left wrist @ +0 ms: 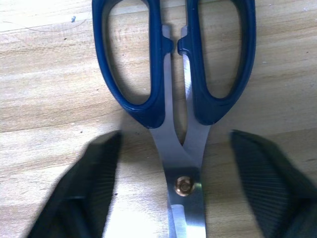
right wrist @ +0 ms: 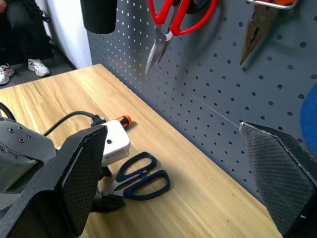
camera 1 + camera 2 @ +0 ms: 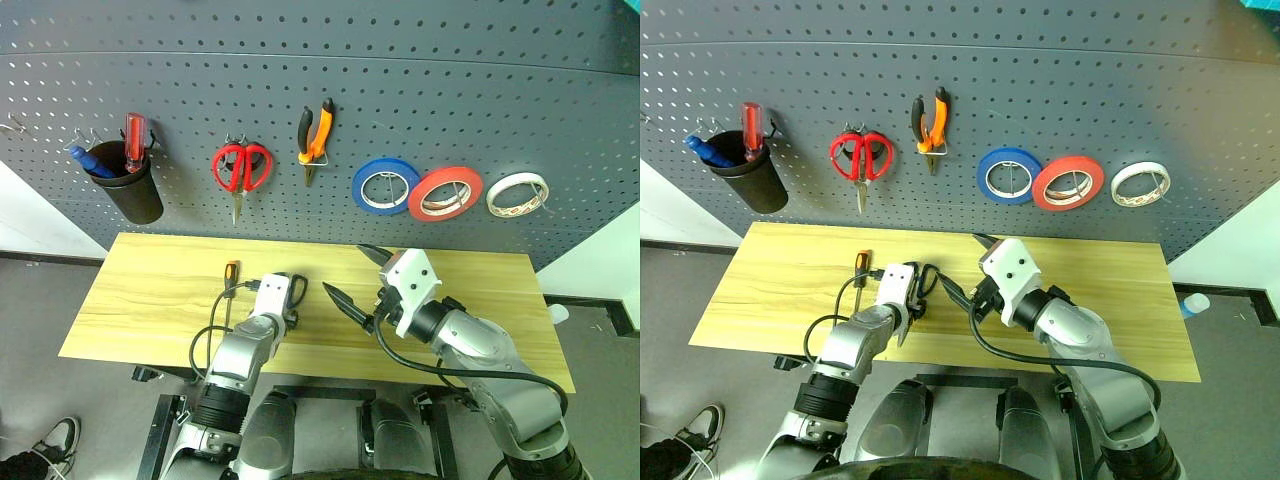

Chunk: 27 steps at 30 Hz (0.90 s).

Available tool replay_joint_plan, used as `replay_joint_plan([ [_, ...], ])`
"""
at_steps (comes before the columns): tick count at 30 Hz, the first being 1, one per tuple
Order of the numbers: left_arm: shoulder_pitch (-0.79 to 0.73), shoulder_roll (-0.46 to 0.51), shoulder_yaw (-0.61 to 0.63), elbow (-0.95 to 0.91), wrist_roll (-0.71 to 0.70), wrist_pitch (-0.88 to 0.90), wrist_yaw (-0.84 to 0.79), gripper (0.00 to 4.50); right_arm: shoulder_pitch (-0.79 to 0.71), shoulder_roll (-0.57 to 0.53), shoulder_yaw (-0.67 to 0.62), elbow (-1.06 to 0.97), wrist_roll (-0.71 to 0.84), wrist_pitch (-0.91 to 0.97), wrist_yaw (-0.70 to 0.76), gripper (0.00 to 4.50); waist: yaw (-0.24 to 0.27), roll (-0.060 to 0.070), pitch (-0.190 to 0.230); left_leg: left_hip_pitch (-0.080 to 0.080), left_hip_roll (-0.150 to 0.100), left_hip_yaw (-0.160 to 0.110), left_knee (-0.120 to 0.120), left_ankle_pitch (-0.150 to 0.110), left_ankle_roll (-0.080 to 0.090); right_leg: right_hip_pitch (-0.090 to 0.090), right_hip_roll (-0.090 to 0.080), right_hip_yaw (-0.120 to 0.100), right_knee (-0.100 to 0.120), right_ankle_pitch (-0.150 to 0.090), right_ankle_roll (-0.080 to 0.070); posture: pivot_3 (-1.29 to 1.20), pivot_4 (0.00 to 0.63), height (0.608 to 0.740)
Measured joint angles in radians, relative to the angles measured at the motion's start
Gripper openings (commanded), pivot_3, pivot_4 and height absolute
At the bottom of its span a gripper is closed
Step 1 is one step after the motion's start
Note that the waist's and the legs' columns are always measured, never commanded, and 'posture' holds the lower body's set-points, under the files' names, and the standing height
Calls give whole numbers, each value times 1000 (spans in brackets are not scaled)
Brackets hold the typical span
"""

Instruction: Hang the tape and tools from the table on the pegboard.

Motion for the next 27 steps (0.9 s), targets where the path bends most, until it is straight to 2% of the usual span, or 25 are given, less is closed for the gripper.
replay_joint_plan([
  [3,1,1,0,-1,0,1,0,1415,0,0,0,-1,0,5,-3,4500,0,0,0,0,0,0,0,0,0,0,0,0,0,0,0,283,164,681],
  [6,1,1,1,-2,-1,1,-1,662,0,0,0,-1,0,5,-4,4500,1,1,0,0,0,0,0,0,0,0,0,0,0,0,0,284,163,681],
  [19,12,6,-10,-8,0,-18,-15,610,-1,0,3,-1,-1,6,-13,4500,0,1,0,0,0,0,0,0,0,0,0,0,0,0,0,287,160,681],
  [27,98,54,-68,-54,20,-180,-78,602,-3,1,4,-1,-3,4,-12,4500,1,1,0,-2,0,0,0,0,0,-1,0,0,-2,0,0,280,158,681],
])
